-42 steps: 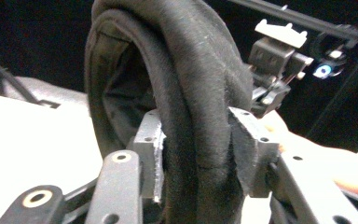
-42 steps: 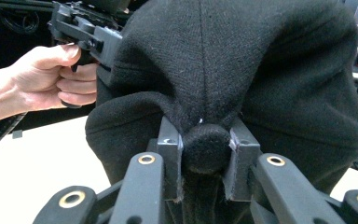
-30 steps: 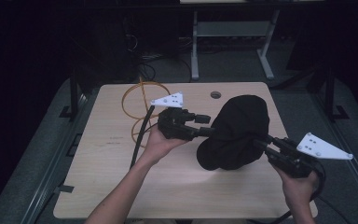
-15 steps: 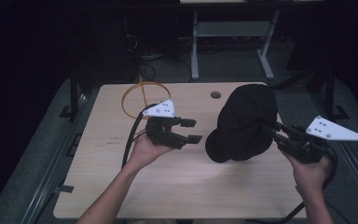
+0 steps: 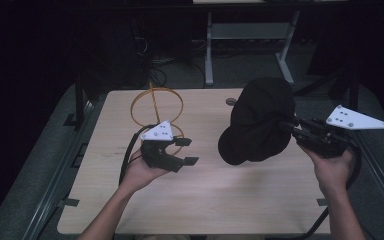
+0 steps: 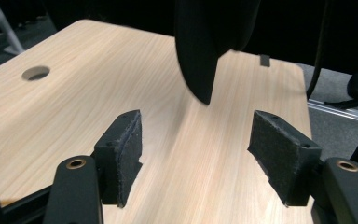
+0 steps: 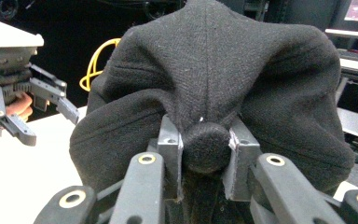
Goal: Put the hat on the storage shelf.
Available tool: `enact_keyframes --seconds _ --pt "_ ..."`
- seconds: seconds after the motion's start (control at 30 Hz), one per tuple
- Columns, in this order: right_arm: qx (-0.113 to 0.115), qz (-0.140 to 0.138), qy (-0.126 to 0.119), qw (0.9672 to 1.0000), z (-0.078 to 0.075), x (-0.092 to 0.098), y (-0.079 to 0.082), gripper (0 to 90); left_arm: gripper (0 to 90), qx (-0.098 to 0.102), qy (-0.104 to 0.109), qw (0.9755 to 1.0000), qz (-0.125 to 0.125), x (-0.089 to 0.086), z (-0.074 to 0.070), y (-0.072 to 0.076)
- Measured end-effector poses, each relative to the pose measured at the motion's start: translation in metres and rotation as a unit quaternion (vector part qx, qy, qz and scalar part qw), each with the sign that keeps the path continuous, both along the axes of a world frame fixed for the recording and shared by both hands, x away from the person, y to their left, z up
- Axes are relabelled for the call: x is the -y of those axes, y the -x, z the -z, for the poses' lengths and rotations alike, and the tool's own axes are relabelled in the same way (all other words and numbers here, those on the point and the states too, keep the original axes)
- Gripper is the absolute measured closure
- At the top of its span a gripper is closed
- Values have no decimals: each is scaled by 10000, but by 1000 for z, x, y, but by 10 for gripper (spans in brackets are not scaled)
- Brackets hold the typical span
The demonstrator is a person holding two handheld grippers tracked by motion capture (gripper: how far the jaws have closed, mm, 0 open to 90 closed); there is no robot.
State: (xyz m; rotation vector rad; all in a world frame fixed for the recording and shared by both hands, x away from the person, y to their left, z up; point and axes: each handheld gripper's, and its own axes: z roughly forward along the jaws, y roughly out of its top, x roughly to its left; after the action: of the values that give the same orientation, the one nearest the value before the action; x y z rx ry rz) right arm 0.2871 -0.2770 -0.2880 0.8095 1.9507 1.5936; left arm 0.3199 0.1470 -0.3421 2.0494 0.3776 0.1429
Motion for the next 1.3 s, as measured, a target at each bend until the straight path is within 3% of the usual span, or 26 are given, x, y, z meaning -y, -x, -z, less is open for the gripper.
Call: enact_keyframes --seconds 0.47,0.67,0.8,0.87,1.3 --pt "-97 -256 172 9995 -24 -18 -20 719 306 35 -235 9994 -259 -30 23 8" --pt "-79 -471 290 9984 -44 -34 -33 719 293 -36 -162 9988 -450 -45 40 14" --pt "-47 -592 355 9976 -55 -47 -43 719 285 31 -169 9985 -521 -52 47 16" --pt "-42 -654 418 9970 -60 -55 -47 719 275 41 -314 9980 -545 -53 50 15" --pt "-24 -1052 476 9933 -86 -99 -69 718 264 198 -355 9979 -507 -53 55 24"
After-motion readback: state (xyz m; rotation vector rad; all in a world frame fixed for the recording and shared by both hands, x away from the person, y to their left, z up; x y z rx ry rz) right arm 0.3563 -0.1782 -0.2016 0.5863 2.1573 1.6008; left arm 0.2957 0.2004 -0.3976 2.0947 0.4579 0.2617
